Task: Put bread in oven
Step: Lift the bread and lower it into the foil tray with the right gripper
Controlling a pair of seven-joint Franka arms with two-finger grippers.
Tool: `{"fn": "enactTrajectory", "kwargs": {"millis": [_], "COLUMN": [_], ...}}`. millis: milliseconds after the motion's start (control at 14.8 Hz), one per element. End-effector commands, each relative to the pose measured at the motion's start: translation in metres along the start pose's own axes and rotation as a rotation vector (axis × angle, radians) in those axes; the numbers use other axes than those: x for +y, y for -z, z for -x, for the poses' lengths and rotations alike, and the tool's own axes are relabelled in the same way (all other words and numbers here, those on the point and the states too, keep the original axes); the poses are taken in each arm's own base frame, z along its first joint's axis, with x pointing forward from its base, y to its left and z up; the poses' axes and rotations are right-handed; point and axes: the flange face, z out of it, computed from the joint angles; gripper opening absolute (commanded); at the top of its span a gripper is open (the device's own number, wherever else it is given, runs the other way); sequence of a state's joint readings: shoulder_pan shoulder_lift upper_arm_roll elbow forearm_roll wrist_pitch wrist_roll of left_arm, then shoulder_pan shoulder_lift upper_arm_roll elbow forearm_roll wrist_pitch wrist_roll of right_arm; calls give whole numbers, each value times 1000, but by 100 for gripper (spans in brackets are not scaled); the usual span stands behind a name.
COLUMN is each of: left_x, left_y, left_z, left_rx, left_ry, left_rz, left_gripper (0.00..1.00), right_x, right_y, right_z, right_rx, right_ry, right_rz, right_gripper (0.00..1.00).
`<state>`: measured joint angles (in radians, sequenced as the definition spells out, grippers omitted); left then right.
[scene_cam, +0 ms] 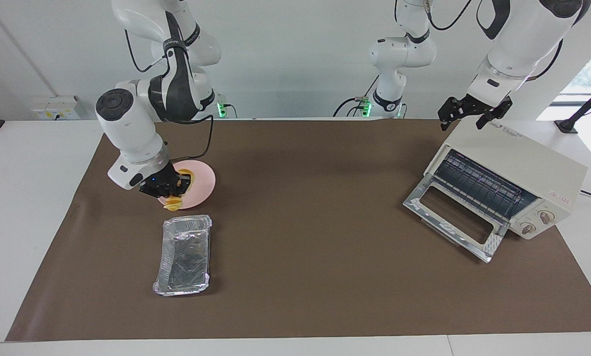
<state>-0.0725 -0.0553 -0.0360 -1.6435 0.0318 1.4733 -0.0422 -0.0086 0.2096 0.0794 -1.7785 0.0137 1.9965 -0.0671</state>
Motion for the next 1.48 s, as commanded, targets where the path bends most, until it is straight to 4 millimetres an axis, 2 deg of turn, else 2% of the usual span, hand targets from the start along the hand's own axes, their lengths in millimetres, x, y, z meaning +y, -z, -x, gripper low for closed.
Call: {"fn": "enactTrajectory", "kwargs": {"millis": [0,202,404,539,809,943,1011,1145,1213,1280,1415], "left_x": [-1,-1,-1,-1,-1,-1,-1,-1,-1,-1,-1], "left_y": [1,1,1,1,1,1,1,1,1,1,1], "left_z": [8,8,8,8,8,8,8,8,8,8,8], "left_rx": [13,13,13,14,14,14,13,13,13,14,13], "left_ry": [1,1,1,1,1,1,1,1,1,1,1], "left_rz": [15,15,15,15,15,15,15,15,15,15,14], "left_gripper": [100,100,100,100,100,100,100,100,100,100,100], "right_x": [12,19,20,22,24,17,9,11,11,11,11], "right_y": [-3,-25,-51,-67,-89,-95,-103,-116,-118,-117,-112], "right_z": [-57,-99,-128,-140,-145,-149,-148,-142,-139,-138,-136], "right_rx": [-19,-17,5,10,1,43,55,57,49,43,32], "right_ry": [6,2,-2,-15,-22,-37,-28,-31,-32,-30,-30], "right_rz": [-25,-33,-39,-43,-45,-51,-50,-46,-47,-47,-44], "right_gripper": [0,0,0,0,0,0,0,0,37,99,100]}}
